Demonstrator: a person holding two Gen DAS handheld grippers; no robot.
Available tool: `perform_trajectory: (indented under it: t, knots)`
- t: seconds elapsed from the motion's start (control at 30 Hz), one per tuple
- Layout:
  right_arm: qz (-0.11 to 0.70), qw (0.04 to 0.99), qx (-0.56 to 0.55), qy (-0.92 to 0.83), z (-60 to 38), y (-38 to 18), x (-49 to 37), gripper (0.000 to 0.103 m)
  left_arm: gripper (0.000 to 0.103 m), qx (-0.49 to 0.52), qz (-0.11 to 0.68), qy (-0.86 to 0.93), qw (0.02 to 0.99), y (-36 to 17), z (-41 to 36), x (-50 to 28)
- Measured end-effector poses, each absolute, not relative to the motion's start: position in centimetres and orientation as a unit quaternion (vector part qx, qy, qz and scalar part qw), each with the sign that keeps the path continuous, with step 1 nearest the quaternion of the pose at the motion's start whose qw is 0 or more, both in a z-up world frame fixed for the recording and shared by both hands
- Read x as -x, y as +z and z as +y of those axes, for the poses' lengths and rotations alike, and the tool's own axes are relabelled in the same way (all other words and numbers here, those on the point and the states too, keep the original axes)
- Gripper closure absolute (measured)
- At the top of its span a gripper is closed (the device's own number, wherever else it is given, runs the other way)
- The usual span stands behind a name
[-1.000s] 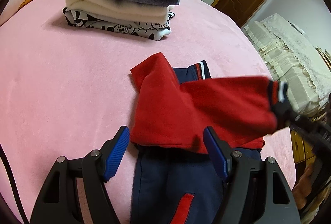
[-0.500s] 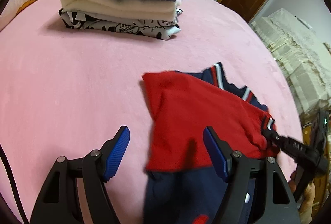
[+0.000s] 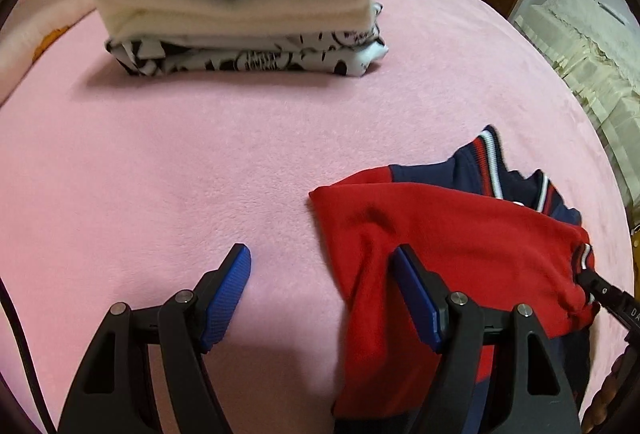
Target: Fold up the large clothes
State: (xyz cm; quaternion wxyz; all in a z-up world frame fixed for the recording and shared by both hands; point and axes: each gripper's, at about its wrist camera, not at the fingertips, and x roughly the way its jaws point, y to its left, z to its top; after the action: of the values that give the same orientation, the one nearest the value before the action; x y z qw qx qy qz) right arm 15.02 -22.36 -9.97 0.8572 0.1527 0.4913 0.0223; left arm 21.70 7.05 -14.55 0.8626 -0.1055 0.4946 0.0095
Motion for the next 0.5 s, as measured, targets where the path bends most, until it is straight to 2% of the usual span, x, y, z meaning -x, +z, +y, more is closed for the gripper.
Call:
perform_trajectory:
  t: [0.2, 0.37, 0.47, 0.5]
  knots:
    - [0.43, 0.894, -0.119, 0.054, -19.6, -6.3, -13.3, 0.065, 0.031, 0.139, 0.43, -0.033, 0.891, -10.0, 5.5, -18.0]
    - [0.439, 0.885, -0.104, 0.117, -15.5, -7.3, -14.3, 0.065, 0.032, 0.16, 0.454, -0.088, 0.872, -11.8, 2.2, -18.2]
    - [0.479, 0.866, -0.087, 0.111, -14.7, -9.9, -15.6, 0.066, 0.043, 0.16, 0.482, -0.092, 0.856, -14.3, 1.3, -18.9]
    - [0.495, 0.86, -0.08, 0.101, -15.1, -11.1, -15.8, 0.075, 0.047, 0.157, 0.494, -0.09, 0.85, -15.5, 1.3, -18.8]
